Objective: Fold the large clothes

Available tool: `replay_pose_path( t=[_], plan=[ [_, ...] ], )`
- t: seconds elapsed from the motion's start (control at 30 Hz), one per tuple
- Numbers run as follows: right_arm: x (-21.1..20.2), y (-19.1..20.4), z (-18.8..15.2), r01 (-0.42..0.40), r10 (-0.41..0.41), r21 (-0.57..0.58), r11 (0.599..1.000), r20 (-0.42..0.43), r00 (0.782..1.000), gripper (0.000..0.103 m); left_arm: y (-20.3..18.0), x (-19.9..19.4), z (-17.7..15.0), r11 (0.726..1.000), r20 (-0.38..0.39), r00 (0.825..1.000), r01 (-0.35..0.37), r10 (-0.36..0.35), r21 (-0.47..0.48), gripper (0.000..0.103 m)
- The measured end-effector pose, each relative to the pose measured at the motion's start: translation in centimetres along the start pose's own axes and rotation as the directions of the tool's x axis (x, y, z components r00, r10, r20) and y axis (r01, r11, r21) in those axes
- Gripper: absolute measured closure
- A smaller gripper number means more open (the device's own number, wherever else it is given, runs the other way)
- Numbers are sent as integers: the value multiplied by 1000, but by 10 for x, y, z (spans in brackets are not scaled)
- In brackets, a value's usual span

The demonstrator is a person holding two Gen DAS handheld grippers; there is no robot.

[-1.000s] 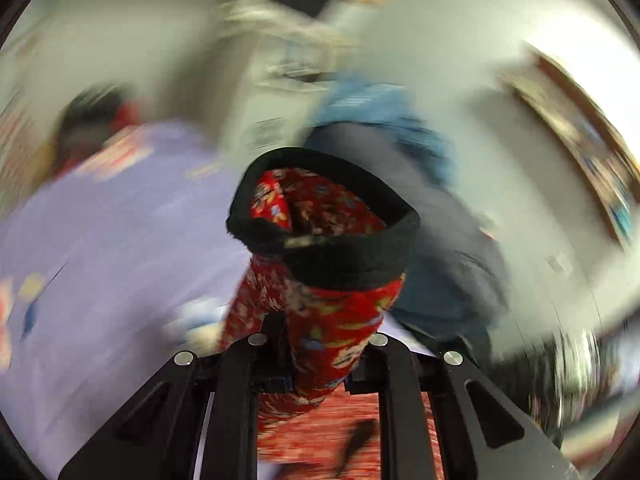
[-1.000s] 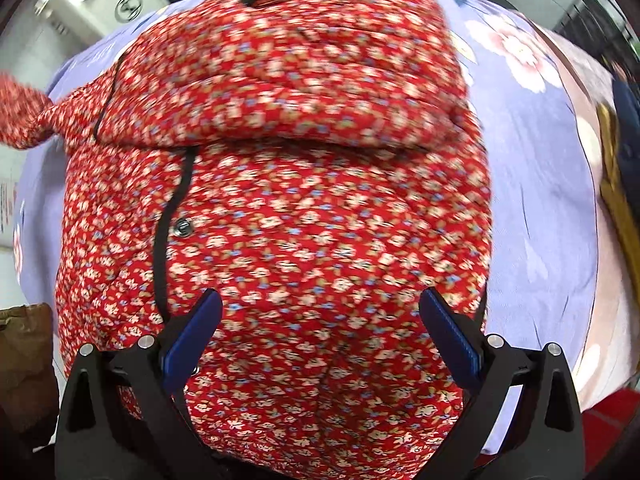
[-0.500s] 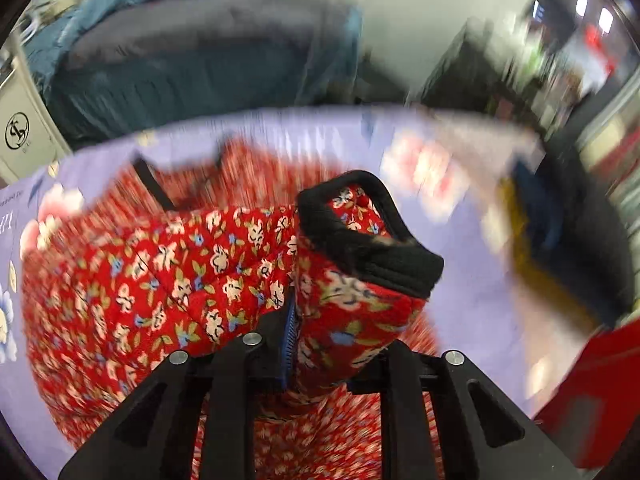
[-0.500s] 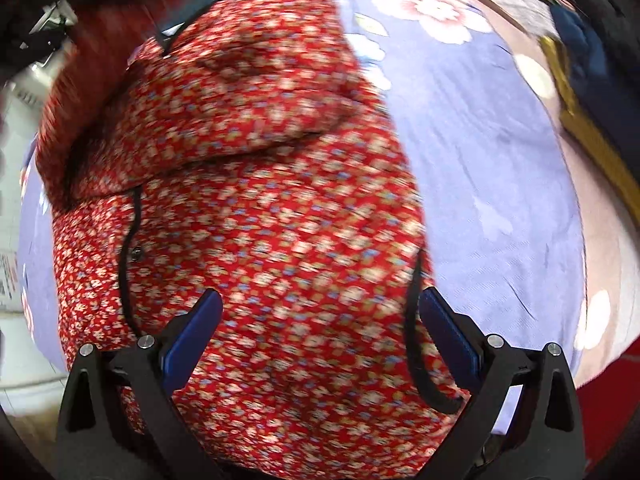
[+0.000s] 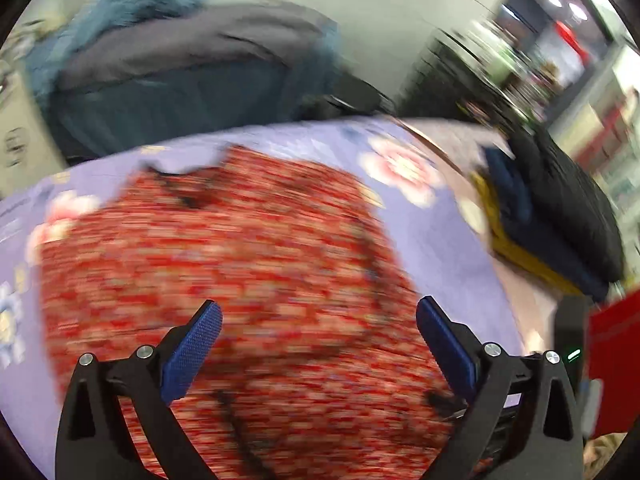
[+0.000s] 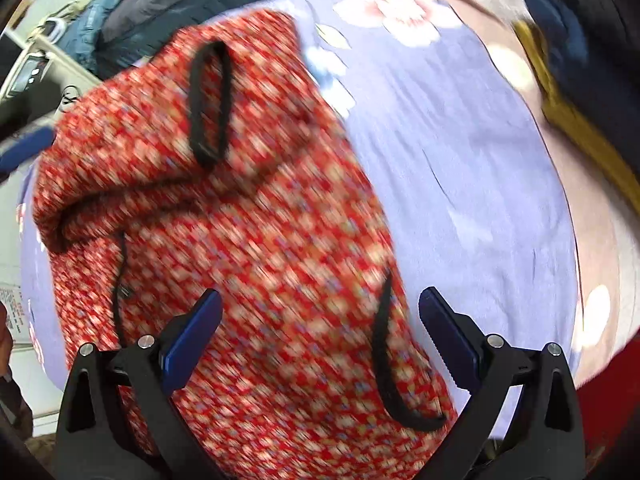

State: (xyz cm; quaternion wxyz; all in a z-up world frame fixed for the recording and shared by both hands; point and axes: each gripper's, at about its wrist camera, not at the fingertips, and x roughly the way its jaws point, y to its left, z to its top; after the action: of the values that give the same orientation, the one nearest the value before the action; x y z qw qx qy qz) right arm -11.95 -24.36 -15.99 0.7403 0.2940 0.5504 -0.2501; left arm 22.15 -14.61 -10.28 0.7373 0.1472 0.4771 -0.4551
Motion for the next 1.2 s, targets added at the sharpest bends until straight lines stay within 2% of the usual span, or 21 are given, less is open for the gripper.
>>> replay_pose_path(
  t=[0.07, 0.1, 0.17, 0.23, 0.3, 0.4, 0.47, 0.5, 0.57, 0.63, 0.77, 0.8, 0.87, 0.9, 1.03, 1.2],
  plan=[
    [-6, 19, 16, -26, 27, -52, 998, 32, 999, 6, 32, -11, -9, 995, 1, 997, -74, 74, -59, 16],
    [-10, 32, 26, -47, 51, -86, 995, 48, 998, 6, 60, -13, -11, 989, -25, 996, -93, 90, -115, 27],
    [-14, 60, 45, -83, 94, -154, 985, 66, 993, 6, 102, -11, -16, 967, -71, 992, -116, 102, -229, 36],
    [-10, 97, 61, -111, 129, -219, 969, 72, 989, 6, 129, -9, -19, 946, -86, 990, -136, 115, -295, 42],
    [-8, 126, 74, -146, 171, -274, 951, 71, 983, 6, 146, -1, -22, 942, -101, 985, -162, 137, -293, 44],
    [5, 156, 90, -163, 191, -324, 932, 58, 980, 6, 147, 15, -20, 953, -137, 977, -194, 165, -233, 44],
    [33, 170, 98, -159, 167, -340, 927, -7, 986, 6, 149, 26, -19, 952, -169, 970, -212, 177, -219, 43],
    [50, 172, 102, -133, 125, -322, 938, -44, 991, 6, 153, 36, -20, 950, -213, 959, -232, 187, -209, 43],
    [75, 169, 109, -102, 71, -274, 956, -121, 990, 6, 164, 61, -27, 942, -314, 928, -271, 201, -200, 42],
    [90, 170, 112, -90, 53, -254, 963, -151, 987, 6, 168, 74, -28, 937, -320, 923, -285, 212, -203, 38],
    [102, 184, 115, -20, -21, -318, 948, -127, 992, 5, 171, 89, -21, 927, -346, 910, -313, 229, -207, 30],
    [105, 185, 116, -15, -24, -311, 950, -122, 992, 4, 169, 93, -20, 930, -351, 907, -312, 231, -195, 23],
    [114, 189, 118, -2, -35, -303, 953, -116, 993, 4, 165, 103, -19, 931, -355, 894, -338, 272, -139, 19],
    [118, 193, 120, 14, -52, -306, 952, -117, 992, 4, 165, 106, -19, 928, -351, 892, -349, 286, -130, 16],
    [130, 207, 132, 51, -96, -299, 953, -136, 986, 4, 174, 118, -13, 927, -379, 887, -341, 263, -155, 12],
    [142, 228, 148, 57, -106, -298, 953, -148, 983, 4, 184, 132, -5, 935, -392, 886, -326, 249, -143, 6]
  ],
)
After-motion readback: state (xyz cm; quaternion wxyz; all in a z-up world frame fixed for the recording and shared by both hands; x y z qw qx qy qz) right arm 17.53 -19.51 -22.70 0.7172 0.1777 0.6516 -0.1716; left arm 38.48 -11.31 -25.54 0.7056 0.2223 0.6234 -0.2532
